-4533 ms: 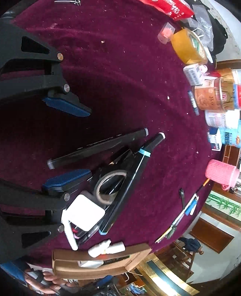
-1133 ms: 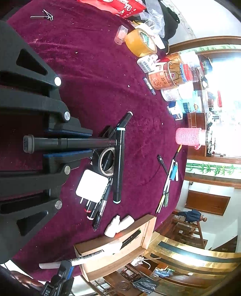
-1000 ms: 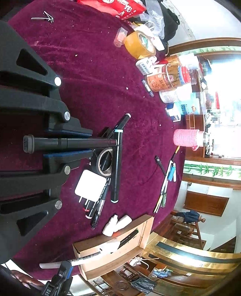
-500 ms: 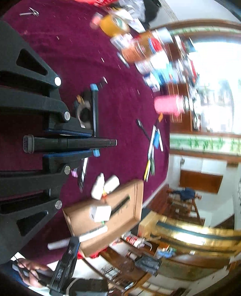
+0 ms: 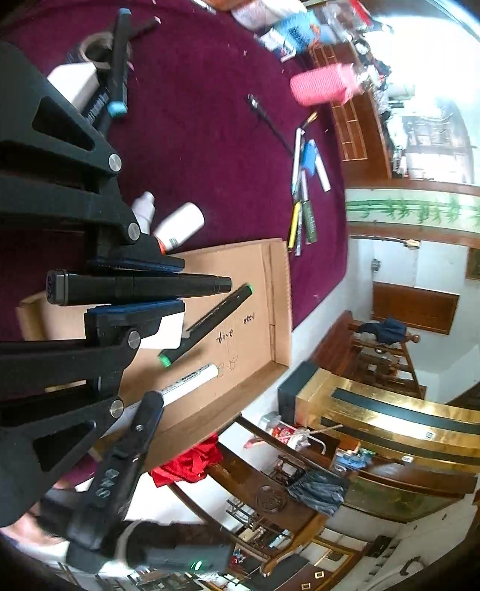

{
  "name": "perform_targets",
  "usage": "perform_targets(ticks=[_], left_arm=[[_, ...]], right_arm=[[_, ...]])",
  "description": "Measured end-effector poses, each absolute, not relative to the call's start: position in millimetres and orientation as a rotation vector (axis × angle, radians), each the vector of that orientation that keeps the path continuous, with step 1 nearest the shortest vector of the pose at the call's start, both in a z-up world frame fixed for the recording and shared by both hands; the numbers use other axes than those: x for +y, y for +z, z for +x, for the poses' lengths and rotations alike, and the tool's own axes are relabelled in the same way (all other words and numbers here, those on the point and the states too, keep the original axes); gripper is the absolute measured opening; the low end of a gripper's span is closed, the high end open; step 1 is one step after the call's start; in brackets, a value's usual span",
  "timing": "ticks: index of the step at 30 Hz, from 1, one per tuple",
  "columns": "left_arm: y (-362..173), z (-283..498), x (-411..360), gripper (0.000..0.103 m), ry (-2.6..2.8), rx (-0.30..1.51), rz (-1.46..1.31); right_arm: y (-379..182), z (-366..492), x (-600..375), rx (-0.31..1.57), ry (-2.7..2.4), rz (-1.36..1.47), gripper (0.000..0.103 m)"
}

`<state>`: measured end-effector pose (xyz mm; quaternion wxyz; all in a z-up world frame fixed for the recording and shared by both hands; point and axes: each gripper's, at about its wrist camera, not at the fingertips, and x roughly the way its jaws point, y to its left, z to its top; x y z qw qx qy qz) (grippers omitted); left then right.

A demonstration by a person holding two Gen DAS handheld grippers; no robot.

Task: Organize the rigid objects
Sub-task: 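Carry both markers into the cardboard box and open both grippers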

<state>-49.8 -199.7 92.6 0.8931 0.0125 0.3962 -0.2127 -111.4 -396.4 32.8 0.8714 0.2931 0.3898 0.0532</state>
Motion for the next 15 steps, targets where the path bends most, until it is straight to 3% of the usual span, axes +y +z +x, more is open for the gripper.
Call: perform_targets(ticks=[15], left_arm=[[48, -36, -219, 0.012, -0.453, 0.935, 0.053]], right_arm=[[31, -99, -394, 0.794, 0.056, 0.497, 0.014]])
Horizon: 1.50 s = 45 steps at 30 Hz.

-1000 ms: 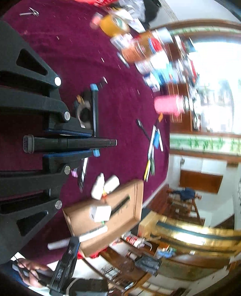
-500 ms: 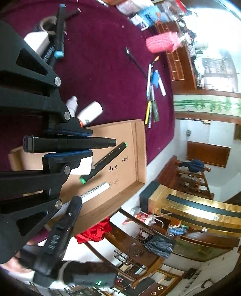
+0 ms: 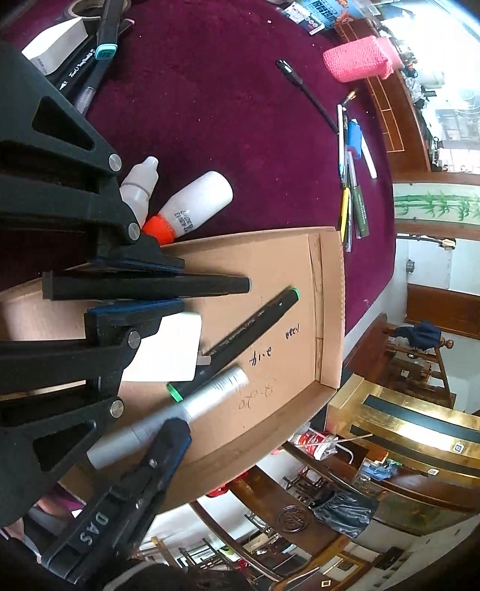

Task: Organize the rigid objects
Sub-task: 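Carry both markers into the cardboard box and open both grippers, then move both grippers back toward the remaining markers on the cloth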

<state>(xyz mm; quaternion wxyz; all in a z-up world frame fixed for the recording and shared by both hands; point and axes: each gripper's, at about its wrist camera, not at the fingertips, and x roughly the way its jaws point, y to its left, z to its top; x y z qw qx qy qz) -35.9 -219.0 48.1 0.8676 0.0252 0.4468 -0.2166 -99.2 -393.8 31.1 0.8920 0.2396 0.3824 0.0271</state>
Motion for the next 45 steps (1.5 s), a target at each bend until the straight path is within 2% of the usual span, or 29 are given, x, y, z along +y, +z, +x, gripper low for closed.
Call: perform_targets(ticks=[4, 10, 11, 13, 15, 21, 26, 33, 36, 38, 45], left_arm=[[51, -39, -218, 0.013, -0.460, 0.937, 0.049], [69, -47, -213, 0.015, -0.478, 0.921, 0.028], [73, -49, -212, 0.017, -0.483, 0.922, 0.021], [79, -51, -207, 0.031, -0.488, 0.925, 0.004], [85, -54, -201, 0.035, -0.484, 0.922, -0.007], [102, -62, -158, 0.036, -0.474, 0.942, -0.026], [109, -73, -73, 0.036, -0.345, 0.871, -0.031], [86, -66, 56, 0.036, -0.053, 0.706, -0.150], [67, -55, 91, 0.036, -0.016, 0.757, -0.271], [61, -48, 101, 0.036, -0.050, 0.798, -0.349], [62, -54, 92, 0.036, -0.025, 0.781, -0.290]], right_arm=[[37, -101, -393, 0.749, 0.032, 0.476, 0.027], [46, -110, -390, 0.679, 0.044, 0.456, 0.028], [46, -112, -389, 0.674, 0.053, 0.454, 0.028], [46, -111, -386, 0.669, 0.069, 0.456, 0.028], [47, -111, -384, 0.661, 0.083, 0.454, 0.028], [58, -120, -364, 0.586, 0.137, 0.364, 0.028], [54, -114, -343, 0.612, 0.239, 0.325, 0.028], [47, -111, -337, 0.632, 0.326, 0.366, 0.028], [45, -113, -344, 0.623, 0.288, 0.378, 0.028], [45, -113, -347, 0.627, 0.266, 0.384, 0.028], [44, -110, -345, 0.634, 0.264, 0.374, 0.028]])
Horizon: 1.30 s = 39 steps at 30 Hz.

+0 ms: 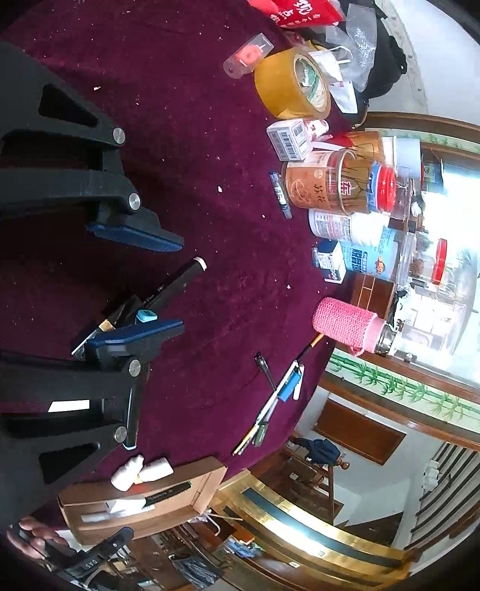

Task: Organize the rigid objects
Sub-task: 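Move both grippers back toward the remaining markers on the cloth, then grasp the white orange-capped bottle with the right gripper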

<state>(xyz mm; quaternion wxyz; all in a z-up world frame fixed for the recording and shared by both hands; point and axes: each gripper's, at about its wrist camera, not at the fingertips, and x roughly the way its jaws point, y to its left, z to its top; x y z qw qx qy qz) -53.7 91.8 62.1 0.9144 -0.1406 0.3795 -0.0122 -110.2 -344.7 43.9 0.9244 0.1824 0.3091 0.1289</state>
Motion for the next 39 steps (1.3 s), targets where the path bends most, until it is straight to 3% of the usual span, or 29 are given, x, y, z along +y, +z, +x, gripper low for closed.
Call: perform_targets(ticks=[12, 17, 30, 39], left_arm=[[31, -34, 83, 0.036, -0.071, 0.930, -0.298], [32, -39, 91, 0.036, -0.002, 0.889, -0.303], [17, -34, 94, 0.036, 0.051, 0.933, -0.290], [21, -35, 92, 0.036, 0.044, 0.926, -0.284]], right_arm=[[57, -95, -313, 0.721, 0.427, 0.370, 0.028], [83, -54, -258, 0.701, 0.552, 0.417, 0.028], [38, -37, -209, 0.810, 0.697, 0.506, 0.028], [42, -34, -216, 0.822, 0.702, 0.524, 0.028]])
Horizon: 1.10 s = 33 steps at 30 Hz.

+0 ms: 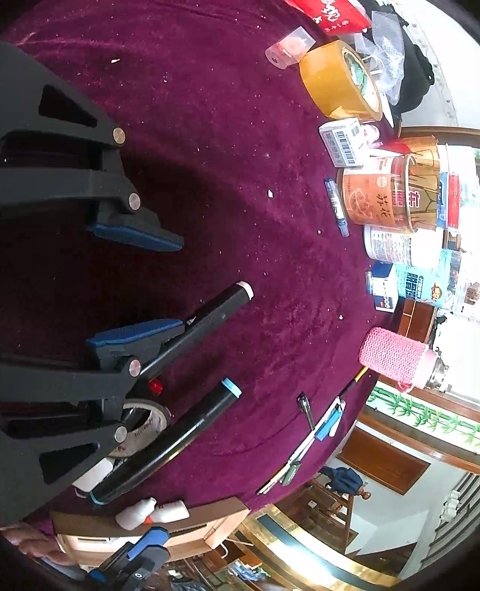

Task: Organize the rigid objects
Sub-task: 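Grasp the white orange-capped bottle with the right gripper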

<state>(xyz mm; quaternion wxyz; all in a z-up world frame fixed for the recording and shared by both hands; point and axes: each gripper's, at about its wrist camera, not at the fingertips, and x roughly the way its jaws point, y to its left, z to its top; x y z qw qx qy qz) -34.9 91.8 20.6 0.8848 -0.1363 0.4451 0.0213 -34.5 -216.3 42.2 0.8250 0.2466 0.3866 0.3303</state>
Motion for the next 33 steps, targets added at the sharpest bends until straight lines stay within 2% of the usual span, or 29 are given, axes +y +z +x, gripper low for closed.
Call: perform_targets(ticks=[3, 6, 13, 33], left_arm=[[24, -37, 89, 0.036, 0.034, 0.914, -0.272], [25, -36, 87, 0.036, 0.019, 0.916, -0.274], [20, -33, 83, 0.036, -0.085, 0.975, -0.328], [20, -34, 75, 0.040, -0.059, 0.981, -0.283]], right_arm=[[54, -41, -217, 0.774, 0.686, 0.495, 0.030], [61, -45, -220, 0.736, 0.665, 0.478, 0.036], [58, -40, -225, 0.738, 0.598, 0.476, 0.036], [54, -39, -225, 0.748, 0.593, 0.472, 0.036]])
